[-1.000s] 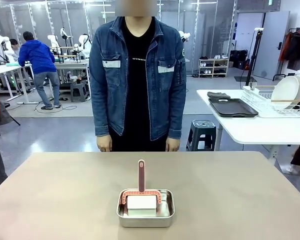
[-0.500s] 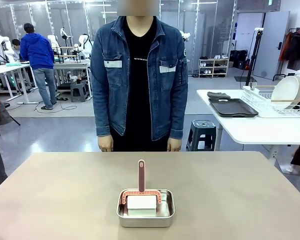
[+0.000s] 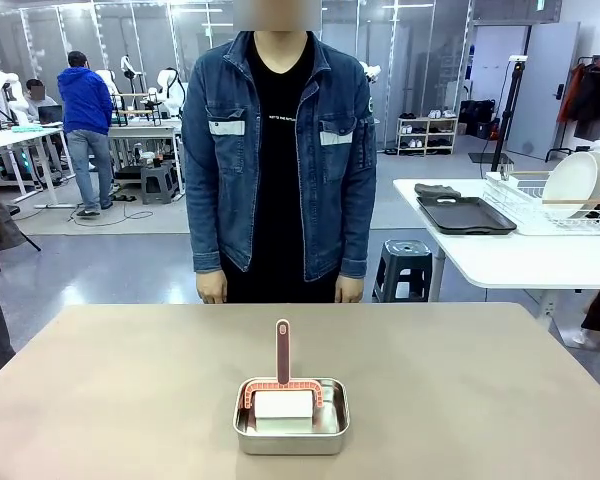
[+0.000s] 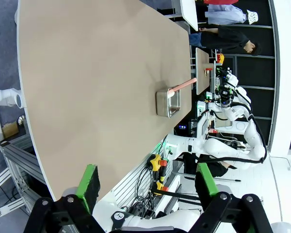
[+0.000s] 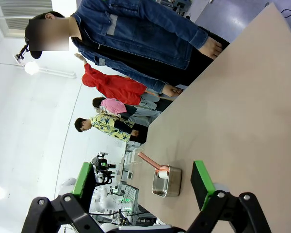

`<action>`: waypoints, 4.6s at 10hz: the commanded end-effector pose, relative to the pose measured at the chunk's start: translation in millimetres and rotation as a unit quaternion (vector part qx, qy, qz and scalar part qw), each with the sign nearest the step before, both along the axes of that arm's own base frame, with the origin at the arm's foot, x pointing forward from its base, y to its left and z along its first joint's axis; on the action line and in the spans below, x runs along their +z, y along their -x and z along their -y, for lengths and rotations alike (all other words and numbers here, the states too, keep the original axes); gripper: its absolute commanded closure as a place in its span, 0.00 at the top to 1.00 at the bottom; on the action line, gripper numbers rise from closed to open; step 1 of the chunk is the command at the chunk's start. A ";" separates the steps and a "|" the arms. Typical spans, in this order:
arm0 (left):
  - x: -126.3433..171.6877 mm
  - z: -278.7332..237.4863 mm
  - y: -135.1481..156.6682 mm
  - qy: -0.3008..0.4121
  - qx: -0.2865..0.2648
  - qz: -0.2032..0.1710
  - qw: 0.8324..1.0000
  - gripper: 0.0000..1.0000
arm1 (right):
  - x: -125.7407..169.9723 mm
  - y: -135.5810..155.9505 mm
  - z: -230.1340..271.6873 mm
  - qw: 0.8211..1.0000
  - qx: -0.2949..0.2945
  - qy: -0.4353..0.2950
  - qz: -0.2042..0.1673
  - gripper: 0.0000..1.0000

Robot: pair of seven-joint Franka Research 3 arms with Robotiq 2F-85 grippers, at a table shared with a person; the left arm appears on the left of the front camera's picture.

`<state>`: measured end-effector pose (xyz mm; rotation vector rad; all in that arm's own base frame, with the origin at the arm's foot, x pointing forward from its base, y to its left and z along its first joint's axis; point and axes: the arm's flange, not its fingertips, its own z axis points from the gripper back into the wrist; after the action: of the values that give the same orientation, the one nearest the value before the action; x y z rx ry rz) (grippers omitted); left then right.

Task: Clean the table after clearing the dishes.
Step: Place the Lint Roller back on top of the Airtight Container.

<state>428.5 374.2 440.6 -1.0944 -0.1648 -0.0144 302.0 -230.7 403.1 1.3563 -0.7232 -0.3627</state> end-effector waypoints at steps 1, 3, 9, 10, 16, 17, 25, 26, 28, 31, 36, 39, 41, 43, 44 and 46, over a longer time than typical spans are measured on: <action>0.5 3.9 6.0 -0.009 0.007 -0.006 1.000 1.00 | 2.7 -0.9 -0.9 1.000 0.000 -0.002 0.005 1.00; 0.5 3.9 6.0 -0.009 0.007 -0.006 1.000 1.00 | 2.7 -0.9 -0.9 1.000 0.000 -0.002 0.005 1.00; 0.5 3.9 6.0 -0.009 0.007 -0.006 1.000 1.00 | 2.7 -0.9 -0.9 1.000 0.000 -0.002 0.005 1.00; 0.5 3.9 6.0 -0.009 0.007 -0.006 1.000 1.00 | 2.7 -0.9 -0.9 1.000 0.000 -0.002 0.005 1.00; 0.5 3.9 6.0 -0.009 0.007 -0.006 1.000 1.00 | 2.7 -0.9 -0.9 1.000 0.000 -0.002 0.005 1.00; 0.5 3.9 6.0 -0.009 0.007 -0.006 1.000 1.00 | 2.7 -0.9 -0.9 1.000 0.000 -0.002 0.005 1.00; 0.5 3.9 6.0 -0.009 0.007 -0.006 1.000 1.00 | 2.7 -0.9 -0.9 1.000 0.000 -0.002 0.005 1.00; 0.5 3.9 6.0 -0.009 0.007 -0.006 1.000 1.00 | 2.7 -0.9 -0.9 1.000 0.000 -0.002 0.005 1.00; 0.5 3.9 6.0 -0.009 0.007 -0.006 1.000 1.00 | 2.7 -0.9 -0.9 1.000 0.000 -0.002 0.005 1.00; 0.5 3.9 6.0 -0.009 0.007 -0.006 1.000 1.00 | 2.7 -0.9 -0.9 1.000 0.000 -0.002 0.005 1.00; 0.5 3.9 6.0 -0.009 0.007 -0.006 1.000 1.00 | 2.7 -0.9 -0.9 1.000 0.000 -0.002 0.005 1.00; 0.5 3.9 6.0 -0.009 0.007 -0.006 1.000 1.00 | 2.7 -0.9 -0.9 1.000 0.000 -0.002 0.005 1.00; 0.5 3.9 6.0 -0.009 0.007 -0.006 1.000 1.00 | 2.7 -0.9 -0.9 1.000 0.000 -0.002 0.005 1.00; 0.5 3.9 6.0 -0.009 0.007 -0.006 1.000 1.00 | 2.7 -0.9 -0.9 1.000 0.000 -0.002 0.005 1.00; 0.5 3.9 6.0 -0.009 0.007 -0.006 1.000 1.00 | 2.7 -0.9 -0.9 1.000 0.000 -0.002 0.005 1.00; 0.5 3.9 6.0 -0.009 0.007 -0.006 1.000 1.00 | 2.7 -0.9 -0.9 1.000 0.000 -0.002 0.005 1.00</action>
<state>428.5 374.2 440.6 -1.0943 -0.1648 -0.0144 302.0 -230.7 403.1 1.3563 -0.7232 -0.3627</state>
